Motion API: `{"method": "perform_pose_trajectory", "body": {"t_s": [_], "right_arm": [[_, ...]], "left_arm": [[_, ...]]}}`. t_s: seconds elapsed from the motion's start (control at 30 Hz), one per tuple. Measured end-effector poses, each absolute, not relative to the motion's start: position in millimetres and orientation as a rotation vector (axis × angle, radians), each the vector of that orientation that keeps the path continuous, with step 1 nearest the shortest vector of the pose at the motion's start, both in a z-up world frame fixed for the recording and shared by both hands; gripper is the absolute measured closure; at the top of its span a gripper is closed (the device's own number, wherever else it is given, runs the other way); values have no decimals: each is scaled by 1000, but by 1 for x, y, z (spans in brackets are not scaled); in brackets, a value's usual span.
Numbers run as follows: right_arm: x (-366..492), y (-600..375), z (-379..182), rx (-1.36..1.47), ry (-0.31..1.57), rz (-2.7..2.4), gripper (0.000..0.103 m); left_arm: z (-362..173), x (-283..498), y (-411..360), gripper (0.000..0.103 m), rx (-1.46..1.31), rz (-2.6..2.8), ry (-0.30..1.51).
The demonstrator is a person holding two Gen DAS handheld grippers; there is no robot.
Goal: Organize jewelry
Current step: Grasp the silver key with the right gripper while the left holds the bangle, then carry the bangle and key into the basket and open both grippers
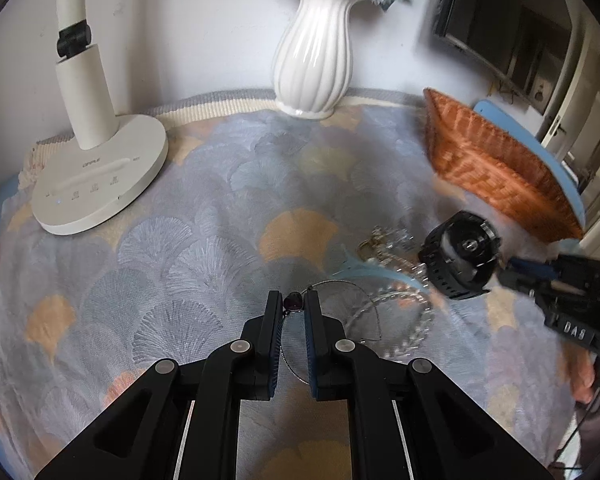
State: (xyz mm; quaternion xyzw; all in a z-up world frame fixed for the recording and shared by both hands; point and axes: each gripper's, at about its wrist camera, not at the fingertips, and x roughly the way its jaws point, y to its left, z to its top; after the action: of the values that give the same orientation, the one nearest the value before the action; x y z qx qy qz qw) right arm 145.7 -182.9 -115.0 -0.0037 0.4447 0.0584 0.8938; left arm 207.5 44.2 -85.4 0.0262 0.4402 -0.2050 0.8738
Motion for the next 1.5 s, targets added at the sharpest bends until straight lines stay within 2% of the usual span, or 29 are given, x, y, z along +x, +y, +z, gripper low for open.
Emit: {"method": "perform_pose_trajectory", "body": {"t_s": [0.37,0.87,1.27,1.5], "right_arm": [[108,-192,-93,33,885,134,77],[68,-202,-45,58,766,174,77],[42,-252,2,83,642,145,77],[48,-314,30,150,570,74,77]], "left_arm": [[-28,171,44,92,0,-487,788],[22,138,21,93,2,-539,748],[52,130,-35,92,47,-580,731],[65,153,-85,93,46,-639,753]]}}
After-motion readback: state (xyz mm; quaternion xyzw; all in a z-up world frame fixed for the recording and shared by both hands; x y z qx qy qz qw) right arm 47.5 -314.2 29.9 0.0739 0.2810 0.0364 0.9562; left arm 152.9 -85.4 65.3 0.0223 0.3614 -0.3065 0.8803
